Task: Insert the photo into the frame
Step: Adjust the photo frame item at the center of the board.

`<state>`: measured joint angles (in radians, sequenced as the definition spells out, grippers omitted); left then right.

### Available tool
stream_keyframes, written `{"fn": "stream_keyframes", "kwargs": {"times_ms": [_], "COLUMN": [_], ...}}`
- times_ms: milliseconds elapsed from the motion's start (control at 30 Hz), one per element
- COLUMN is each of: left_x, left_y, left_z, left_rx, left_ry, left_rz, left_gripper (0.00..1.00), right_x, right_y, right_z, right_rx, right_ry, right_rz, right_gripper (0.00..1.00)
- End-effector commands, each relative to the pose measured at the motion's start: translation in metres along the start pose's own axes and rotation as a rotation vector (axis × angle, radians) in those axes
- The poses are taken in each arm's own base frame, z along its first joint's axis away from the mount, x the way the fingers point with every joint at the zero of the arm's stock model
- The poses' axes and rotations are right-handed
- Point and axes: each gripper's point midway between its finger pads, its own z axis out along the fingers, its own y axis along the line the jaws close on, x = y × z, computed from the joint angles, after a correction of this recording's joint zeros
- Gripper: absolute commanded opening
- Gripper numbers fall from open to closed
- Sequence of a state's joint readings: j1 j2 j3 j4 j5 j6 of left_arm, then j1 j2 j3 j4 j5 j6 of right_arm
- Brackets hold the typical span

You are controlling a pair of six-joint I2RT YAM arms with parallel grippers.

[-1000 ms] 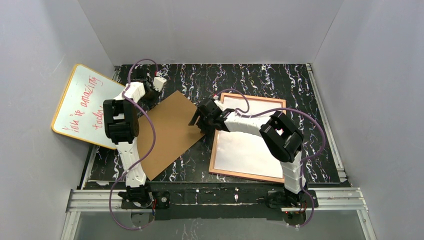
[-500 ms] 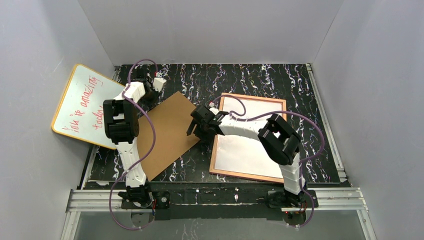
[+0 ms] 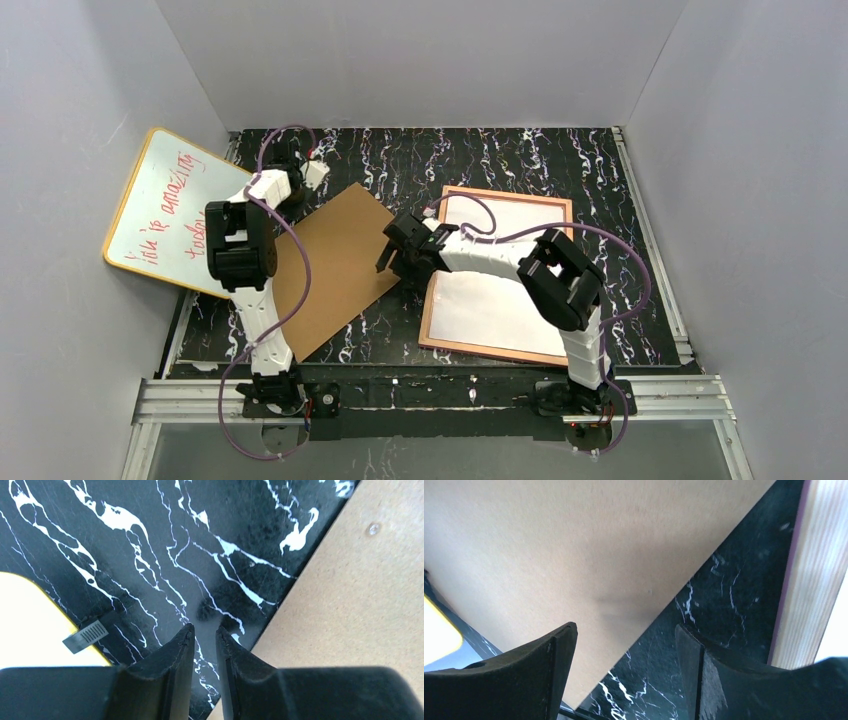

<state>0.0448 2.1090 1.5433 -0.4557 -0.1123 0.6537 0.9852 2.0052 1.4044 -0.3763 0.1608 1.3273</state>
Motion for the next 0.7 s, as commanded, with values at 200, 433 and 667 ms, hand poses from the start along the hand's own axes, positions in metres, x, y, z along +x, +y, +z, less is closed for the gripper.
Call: {"fn": "stream_keyframes", "kwargs": {"times_ms": [200,433,667], "left_x": [0.101,0.098,0.092], "left_y": [-0.104,-0.143,-0.147], "left_z": [0.013,0.003,0.0], "left_rx": [0.306,0.421,0.443], "left_ry": [0.267,0.262,0.255], "left_rz": [0.113,0.152,0.142], "left_gripper": [0.22,0.22,0.22], "right_x": [-0.09,-0.129,-0.138], "right_y": [-0.006,0.013,0.027], "right_z": [0.032,0.045,0.045], "right_rx": [-0.004,-0.04,-0.055], "right_ry": [-0.123,-0.125,-0.101], "right_rz": [0.148,0.154,0.103], "right_gripper": [0.77,0.77,0.77]}}
